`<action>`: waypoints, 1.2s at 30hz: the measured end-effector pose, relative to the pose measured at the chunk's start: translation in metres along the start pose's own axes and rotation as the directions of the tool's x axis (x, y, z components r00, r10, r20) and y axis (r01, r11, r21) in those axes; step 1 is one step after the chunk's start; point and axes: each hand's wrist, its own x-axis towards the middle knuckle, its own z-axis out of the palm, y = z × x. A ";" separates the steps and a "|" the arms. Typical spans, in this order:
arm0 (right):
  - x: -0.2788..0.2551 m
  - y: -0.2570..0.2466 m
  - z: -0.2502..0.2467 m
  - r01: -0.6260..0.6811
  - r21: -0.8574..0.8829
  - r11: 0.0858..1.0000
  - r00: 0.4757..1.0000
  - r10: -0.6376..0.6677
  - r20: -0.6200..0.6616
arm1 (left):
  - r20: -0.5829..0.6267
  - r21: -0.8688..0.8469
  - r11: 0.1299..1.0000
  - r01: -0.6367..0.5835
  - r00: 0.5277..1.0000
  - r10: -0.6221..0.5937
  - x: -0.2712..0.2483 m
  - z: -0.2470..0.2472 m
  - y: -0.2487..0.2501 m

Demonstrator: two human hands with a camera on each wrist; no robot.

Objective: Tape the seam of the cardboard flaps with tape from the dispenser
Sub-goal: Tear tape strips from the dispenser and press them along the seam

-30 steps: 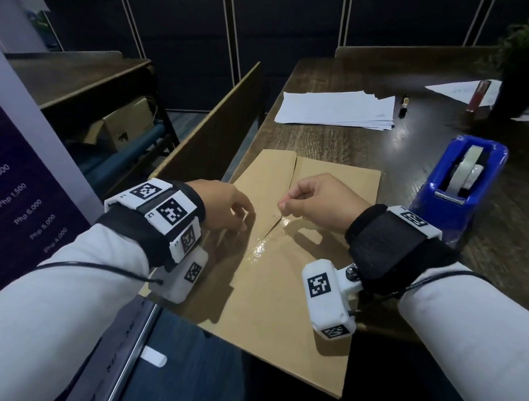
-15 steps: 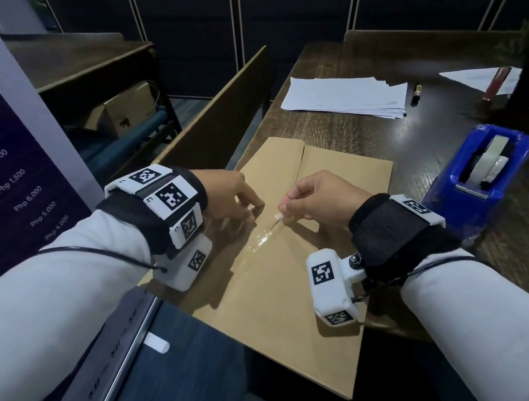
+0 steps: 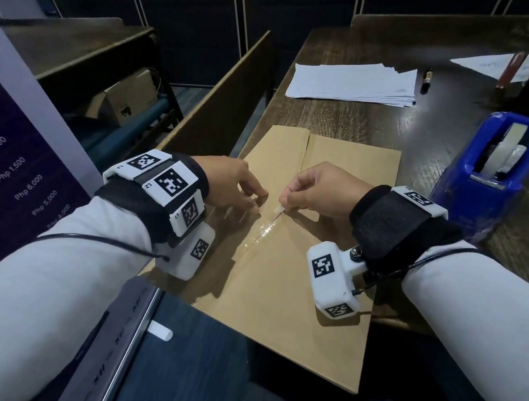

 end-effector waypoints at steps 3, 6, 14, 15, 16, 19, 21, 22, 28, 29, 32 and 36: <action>-0.002 -0.001 0.000 0.002 -0.011 1.000 1.000 -0.002 -0.005 | -0.004 -0.004 1.000 0.006 1.000 -0.006 -0.001 0.000 0.000; -0.005 -0.002 0.002 0.002 0.000 1.000 1.000 -0.002 -0.019 | -0.006 0.001 1.000 0.014 1.000 -0.014 -0.001 -0.001 0.002; -0.007 -0.003 0.004 -0.009 0.023 1.000 1.000 0.009 -0.025 | 0.001 -0.001 0.999 0.042 0.999 -0.042 0.000 -0.002 0.007; -0.008 -0.003 0.005 -0.019 0.042 0.999 1.000 0.020 -0.023 | -0.003 -0.004 0.999 0.046 0.999 -0.046 0.000 -0.002 0.008; -0.009 -0.003 0.005 -0.026 0.057 0.998 0.999 0.027 -0.024 | -0.006 -0.005 0.999 0.049 0.999 -0.049 0.001 -0.002 0.009; -0.010 -0.003 0.005 -0.035 0.087 0.996 0.999 0.038 -0.033 | -0.024 -0.005 0.997 0.072 0.997 -0.072 0.003 -0.001 0.011; -0.008 -0.003 0.005 -0.022 0.045 0.999 0.999 0.024 -0.043 | -0.030 -0.012 0.997 0.079 0.996 -0.080 0.005 -0.002 0.012; -0.006 -0.002 0.005 -0.012 0.000 1.000 0.999 0.012 -0.046 | -0.032 -0.015 0.997 0.080 0.996 -0.081 0.006 -0.002 0.013; -0.006 -0.002 0.007 -0.003 -0.026 1.000 0.998 0.002 -0.061 | -0.033 -0.050 0.995 0.089 0.995 -0.091 0.008 -0.003 0.014; -0.006 -0.001 0.007 0.001 -0.036 0.999 0.998 -0.003 -0.061 | -0.038 -0.055 0.994 0.092 0.995 -0.094 0.009 -0.003 0.014; -0.005 -0.002 0.007 0.006 -0.052 0.999 0.998 -0.009 -0.063 | -0.066 -0.054 0.993 0.102 0.992 -0.106 0.012 0.000 0.016; -0.005 -0.001 0.008 0.010 -0.063 0.998 0.998 -0.014 -0.063 | -0.090 0.002 0.994 0.113 0.990 -0.112 0.013 0.001 0.020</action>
